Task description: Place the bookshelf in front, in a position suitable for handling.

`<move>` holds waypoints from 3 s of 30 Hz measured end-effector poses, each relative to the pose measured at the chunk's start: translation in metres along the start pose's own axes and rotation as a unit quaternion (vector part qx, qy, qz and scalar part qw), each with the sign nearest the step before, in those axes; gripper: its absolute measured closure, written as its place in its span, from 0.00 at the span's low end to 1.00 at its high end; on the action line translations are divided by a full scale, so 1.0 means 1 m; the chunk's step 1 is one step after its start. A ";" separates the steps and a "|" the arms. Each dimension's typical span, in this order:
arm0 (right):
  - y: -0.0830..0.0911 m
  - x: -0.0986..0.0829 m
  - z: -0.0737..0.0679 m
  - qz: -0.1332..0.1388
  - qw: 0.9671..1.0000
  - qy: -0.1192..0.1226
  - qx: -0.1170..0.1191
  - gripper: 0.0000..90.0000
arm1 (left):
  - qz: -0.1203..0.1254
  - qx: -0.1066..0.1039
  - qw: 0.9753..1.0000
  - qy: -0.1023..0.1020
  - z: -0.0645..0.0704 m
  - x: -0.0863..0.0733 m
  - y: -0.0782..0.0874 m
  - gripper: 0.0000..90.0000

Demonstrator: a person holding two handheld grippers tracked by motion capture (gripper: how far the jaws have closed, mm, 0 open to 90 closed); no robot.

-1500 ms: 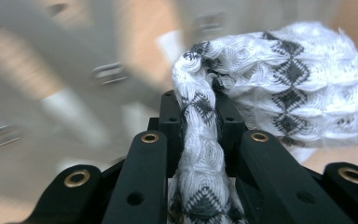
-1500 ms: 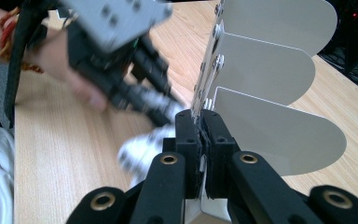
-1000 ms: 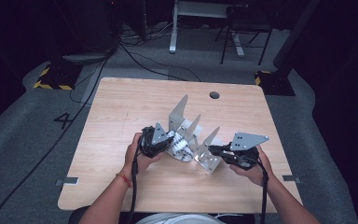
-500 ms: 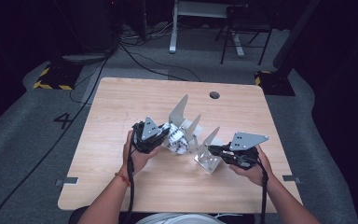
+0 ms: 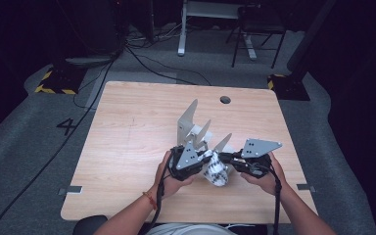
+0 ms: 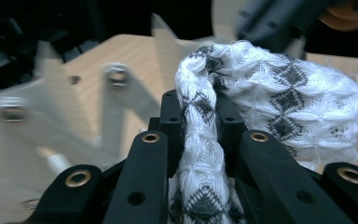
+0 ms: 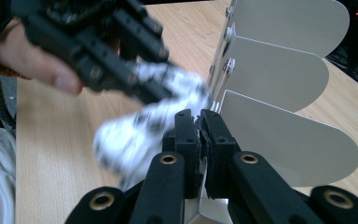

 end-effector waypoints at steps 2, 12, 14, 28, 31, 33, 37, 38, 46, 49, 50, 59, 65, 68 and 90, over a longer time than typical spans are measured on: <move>0.000 0.000 0.000 0.000 1.000 0.000 0.000 0.96 | -0.012 -0.006 1.000 -0.003 0.003 -0.007 -0.005 0.87; 0.000 -0.001 0.000 -0.001 1.000 -0.002 -0.002 0.96 | -0.088 0.003 0.996 -0.028 -0.005 -0.041 -0.024 0.87; 0.000 0.000 0.000 0.001 1.000 -0.004 -0.002 0.96 | -0.091 0.011 0.995 -0.030 -0.010 -0.041 -0.022 0.87; 0.004 -0.002 0.001 -0.008 1.000 0.003 0.006 0.96 | -0.076 0.097 0.992 0.003 -0.072 -0.038 0.002 0.87; 0.006 -0.004 0.002 -0.008 1.000 -0.001 0.012 0.96 | -0.058 0.109 0.992 0.009 -0.080 -0.030 0.009 0.87; 0.007 -0.005 0.003 -0.008 1.000 -0.003 0.015 0.96 | -0.044 0.114 0.992 0.014 -0.084 -0.025 0.013 0.87; 0.010 -0.007 0.004 -0.003 0.999 -0.015 0.029 0.96 | -0.013 0.126 0.992 0.015 -0.089 -0.011 0.023 0.87; 0.010 -0.007 0.005 -0.005 1.000 -0.013 0.027 0.96 | -0.003 0.129 0.992 0.013 -0.091 -0.006 0.027 0.87; 0.010 -0.008 0.005 -0.011 1.000 -0.005 0.021 0.96 | 0.074 0.157 0.984 0.042 -0.114 0.023 0.058 0.87; 0.010 -0.008 0.004 -0.012 1.000 -0.006 0.019 0.96 | 0.086 0.171 0.980 0.056 -0.123 0.025 0.063 0.87; 0.010 -0.007 0.004 -0.011 1.000 -0.007 0.019 0.96 | 0.086 0.174 0.979 0.058 -0.125 0.024 0.064 0.87; 0.009 -0.007 0.005 -0.011 1.000 -0.007 0.016 0.96 | 0.055 0.172 0.981 0.073 -0.129 0.005 0.045 0.87; 0.008 -0.007 0.004 -0.011 1.000 -0.006 0.012 0.96 | 0.032 0.160 0.983 0.085 -0.126 -0.008 0.035 0.87; 0.008 -0.007 0.004 -0.010 1.000 -0.005 0.011 0.96 | 0.008 0.159 0.985 0.071 -0.120 -0.015 0.028 0.87; 0.006 -0.007 0.004 -0.011 1.000 -0.004 0.006 0.96 | 0.066 0.113 0.990 0.049 -0.087 0.020 0.042 0.87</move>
Point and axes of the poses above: each handheld gripper's, and its own axes: y roughly backward along the jaws, x roughly out of its top, z roughly to its right, the point moved 10 cm from there along -y, roughly forward along the jaws, and after that the axes turned 9 degrees about y, right-handed, at the moved point
